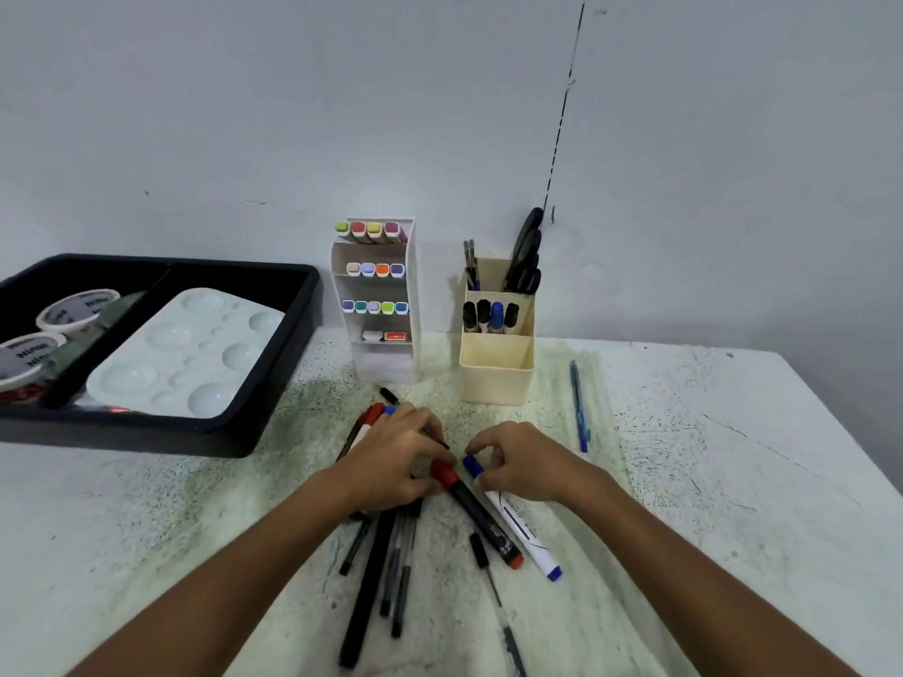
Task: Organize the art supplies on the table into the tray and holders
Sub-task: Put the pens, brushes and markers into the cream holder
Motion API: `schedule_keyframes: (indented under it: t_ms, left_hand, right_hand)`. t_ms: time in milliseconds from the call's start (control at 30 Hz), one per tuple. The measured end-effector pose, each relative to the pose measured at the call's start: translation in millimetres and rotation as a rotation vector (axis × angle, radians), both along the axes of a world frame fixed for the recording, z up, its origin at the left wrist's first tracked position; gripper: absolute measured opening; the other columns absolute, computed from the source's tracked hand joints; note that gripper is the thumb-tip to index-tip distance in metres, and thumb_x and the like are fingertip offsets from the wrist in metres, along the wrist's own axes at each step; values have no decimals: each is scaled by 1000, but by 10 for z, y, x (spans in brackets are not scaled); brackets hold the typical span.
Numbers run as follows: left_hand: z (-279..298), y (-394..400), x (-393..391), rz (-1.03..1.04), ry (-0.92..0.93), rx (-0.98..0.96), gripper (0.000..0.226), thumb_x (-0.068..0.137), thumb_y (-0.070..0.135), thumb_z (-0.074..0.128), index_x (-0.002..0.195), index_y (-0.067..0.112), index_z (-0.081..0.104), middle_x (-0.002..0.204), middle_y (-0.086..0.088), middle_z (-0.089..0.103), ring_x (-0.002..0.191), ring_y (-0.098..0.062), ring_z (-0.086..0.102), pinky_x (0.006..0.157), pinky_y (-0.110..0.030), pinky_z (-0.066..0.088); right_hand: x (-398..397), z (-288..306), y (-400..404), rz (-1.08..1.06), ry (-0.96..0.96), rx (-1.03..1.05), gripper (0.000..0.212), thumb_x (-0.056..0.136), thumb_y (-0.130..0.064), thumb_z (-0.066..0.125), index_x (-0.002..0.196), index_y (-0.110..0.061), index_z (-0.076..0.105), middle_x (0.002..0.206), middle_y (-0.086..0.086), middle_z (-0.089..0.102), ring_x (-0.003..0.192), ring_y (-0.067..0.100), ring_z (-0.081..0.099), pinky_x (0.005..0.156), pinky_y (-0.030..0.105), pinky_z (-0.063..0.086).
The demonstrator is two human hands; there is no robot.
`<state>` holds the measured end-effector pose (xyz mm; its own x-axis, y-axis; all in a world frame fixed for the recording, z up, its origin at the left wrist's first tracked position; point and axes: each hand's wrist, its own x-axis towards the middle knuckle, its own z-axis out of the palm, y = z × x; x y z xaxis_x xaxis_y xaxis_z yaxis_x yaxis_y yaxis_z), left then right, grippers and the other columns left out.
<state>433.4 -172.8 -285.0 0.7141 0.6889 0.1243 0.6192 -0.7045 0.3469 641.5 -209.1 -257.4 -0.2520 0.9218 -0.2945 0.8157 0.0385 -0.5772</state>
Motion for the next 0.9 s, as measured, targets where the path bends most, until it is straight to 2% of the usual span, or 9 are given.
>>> schedule_keyframes:
  t_ms: [67,167,300,400,500,600,733,833,900]
  left_hand:
    - [26,32,6,0,-13,-37,31,74,39,78,103,29,74,105,8,51,100,-10,39,86,-33,40]
    - [126,88,8,27,-38,-157,30,73,31,81,101,30,74,101,12,58,95,-4,38,83,-23,36]
    - [400,135,54,89,-206,-370,28,71,16,83,96,25,74,89,12,65,82,3,56,72,-13,42]
    - [607,136,114,102,-409,-475,26,73,7,81,95,16,72,90,1,72,84,-5,67,78,-25,56]
    - [790,152,193,134,-627,-519,27,75,-2,78,99,8,70,93,-8,73,90,-19,70,84,-32,56]
    - [1035,144,366,123,-739,-389,31,75,-5,75,104,4,68,95,-13,71,88,-23,70,79,-31,59]
    - [1389,168,644,116,-895,-160,33,76,-6,74,104,10,67,93,-6,69,87,-16,69,73,-26,59]
    - [1585,232,794,99,-942,-49,31,77,-7,72,104,8,67,96,-4,67,88,-11,68,73,-21,58]
    - [1666,283,852,113,-944,40,32,77,-6,73,106,6,68,97,-4,67,88,-8,67,74,-19,57]
  right_hand:
    - [-23,4,0,-7,6,4,38,79,-18,77,115,-20,64,79,-5,60,70,11,58,66,27,50]
    - [-20,40,22,-24,-15,1,28,77,-12,75,102,-17,64,81,-6,57,73,13,58,69,31,52]
    - [55,131,66,-70,61,-48,25,78,-7,70,99,-18,61,89,2,63,76,15,60,68,32,52]
    - [134,284,97,-156,204,-25,26,78,-4,67,100,-19,63,88,8,68,69,14,59,59,26,47]
    - [228,518,138,-220,352,50,25,79,3,66,100,-10,68,78,8,66,68,17,60,55,24,48]
    - [311,822,152,-276,454,200,21,80,4,67,96,-10,68,83,12,68,73,19,62,57,24,48]
    - [457,1217,179,-384,601,522,22,78,7,67,90,-11,67,73,3,63,66,14,57,59,29,48]
    - [553,1369,224,-430,638,773,22,75,2,67,88,-15,66,77,0,63,71,13,57,68,34,52]
    - [575,1385,271,-453,639,868,23,75,4,66,89,-15,64,79,-4,63,73,11,58,69,34,53]
